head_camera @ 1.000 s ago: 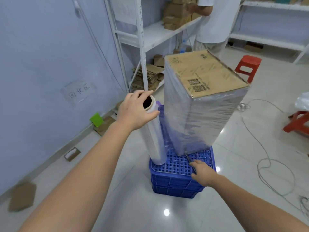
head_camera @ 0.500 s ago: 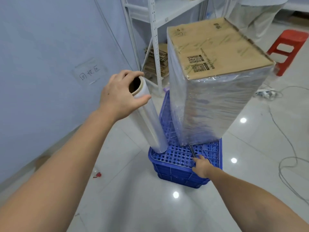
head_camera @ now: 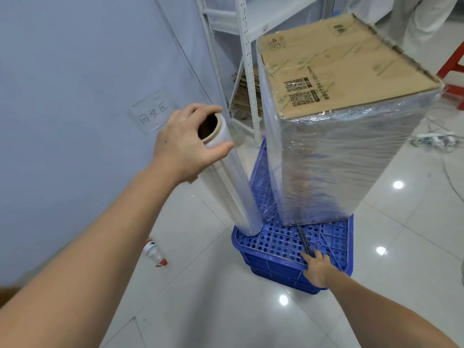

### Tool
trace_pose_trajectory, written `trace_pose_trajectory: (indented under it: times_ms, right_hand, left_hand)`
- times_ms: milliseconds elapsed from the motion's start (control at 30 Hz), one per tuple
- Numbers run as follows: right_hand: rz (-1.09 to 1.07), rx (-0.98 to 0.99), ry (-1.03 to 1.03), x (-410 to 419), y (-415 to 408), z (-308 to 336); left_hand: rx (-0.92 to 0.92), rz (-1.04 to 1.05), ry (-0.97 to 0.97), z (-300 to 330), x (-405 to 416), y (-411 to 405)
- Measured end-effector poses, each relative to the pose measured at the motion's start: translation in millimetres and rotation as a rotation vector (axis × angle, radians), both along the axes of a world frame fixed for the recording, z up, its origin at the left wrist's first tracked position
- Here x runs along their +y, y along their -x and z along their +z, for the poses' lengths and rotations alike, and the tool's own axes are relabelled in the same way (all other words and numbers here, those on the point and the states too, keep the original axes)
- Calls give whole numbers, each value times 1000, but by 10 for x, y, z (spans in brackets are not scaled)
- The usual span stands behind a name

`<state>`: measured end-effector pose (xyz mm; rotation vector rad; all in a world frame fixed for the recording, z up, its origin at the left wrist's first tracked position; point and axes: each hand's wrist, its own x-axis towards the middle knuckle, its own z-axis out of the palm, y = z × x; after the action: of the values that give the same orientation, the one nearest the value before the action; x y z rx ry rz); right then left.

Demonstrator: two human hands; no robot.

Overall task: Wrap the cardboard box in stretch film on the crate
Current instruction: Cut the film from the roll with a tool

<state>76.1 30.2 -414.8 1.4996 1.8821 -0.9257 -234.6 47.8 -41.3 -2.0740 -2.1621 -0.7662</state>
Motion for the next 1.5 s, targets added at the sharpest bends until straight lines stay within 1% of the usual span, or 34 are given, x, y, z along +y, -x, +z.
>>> trace_pose_trajectory:
  times_ms: [100,233,333,467,633,700,767,900,1000,1133,1233,1367,1500]
  right_hand:
    - [-16,-5,-72,-35,37,-65]
    - [-23,8,-219,-23,51,-88]
    - [-87,38,-318,-13,-32,-136]
    - [-247,145,-274,-19,-98,-113]
    - [-280,238,-230,-249,-204,138]
    - [-270,317,-256,-404,-230,313]
    - [-284,410,-284,-613,-225,621]
    - [-351,562,-266,-978,-153,1260]
    - [-375,638,-274,-1124,-56,1672]
    - [-376,685,-361,-1207,127,2159]
    - [-434,697,-414,-1196,310,2480]
    - [-517,733,-395,-1199,563,2839]
    - [-577,769,-403,-1203,746,3061]
  left_hand:
    - [-3,12,-11,-15,-21,25]
    - [-4,13,-17,-34,-46,26]
    - [-7,14,-24,-50,-54,23]
    - [-11,15,-25,-43,-73,52]
    - [-18,28,8,-13,-110,79]
    - [-18,26,30,9,-128,94]
    - [-19,17,58,32,-152,90]
    - [-5,6,123,83,-201,114]
    - [4,-10,147,116,-230,130]
    - [11,-13,179,113,-272,182]
    - [-4,-20,215,112,-304,245]
    - [8,-50,240,118,-338,294]
    - [53,-89,295,153,-284,292]
